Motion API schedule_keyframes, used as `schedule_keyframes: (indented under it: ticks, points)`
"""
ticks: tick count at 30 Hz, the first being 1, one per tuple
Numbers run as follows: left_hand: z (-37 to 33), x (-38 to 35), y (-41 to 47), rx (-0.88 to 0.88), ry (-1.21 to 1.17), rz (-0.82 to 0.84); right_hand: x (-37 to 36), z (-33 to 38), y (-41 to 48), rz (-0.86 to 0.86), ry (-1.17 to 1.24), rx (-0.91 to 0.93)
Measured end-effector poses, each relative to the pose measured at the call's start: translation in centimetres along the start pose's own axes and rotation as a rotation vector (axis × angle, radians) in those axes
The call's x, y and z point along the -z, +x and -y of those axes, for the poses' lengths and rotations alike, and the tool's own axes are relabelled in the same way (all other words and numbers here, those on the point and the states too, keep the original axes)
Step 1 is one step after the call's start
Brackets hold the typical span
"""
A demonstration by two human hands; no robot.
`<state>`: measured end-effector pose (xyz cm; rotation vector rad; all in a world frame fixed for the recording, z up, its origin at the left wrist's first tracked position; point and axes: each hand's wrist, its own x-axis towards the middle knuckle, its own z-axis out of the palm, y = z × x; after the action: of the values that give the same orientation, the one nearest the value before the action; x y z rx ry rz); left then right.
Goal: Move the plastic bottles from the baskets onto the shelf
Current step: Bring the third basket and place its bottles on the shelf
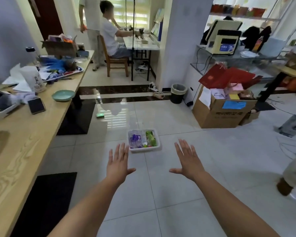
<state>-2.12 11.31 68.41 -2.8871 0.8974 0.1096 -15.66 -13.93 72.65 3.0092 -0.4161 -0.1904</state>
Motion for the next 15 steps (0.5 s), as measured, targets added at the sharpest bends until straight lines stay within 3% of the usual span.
schedule_keyframes:
  ticks: [6,15]
  points:
    - [2.3,-0.4,11.1,0.046,-0.016,0.019,-0.2,-1.8,12.8,-0.017,0.012,0.036]
    - [5.6,0.9,27.1,0.070,-0.010,0.054,-1.0,-5.4,27.2,0.028,0.064,-0.056]
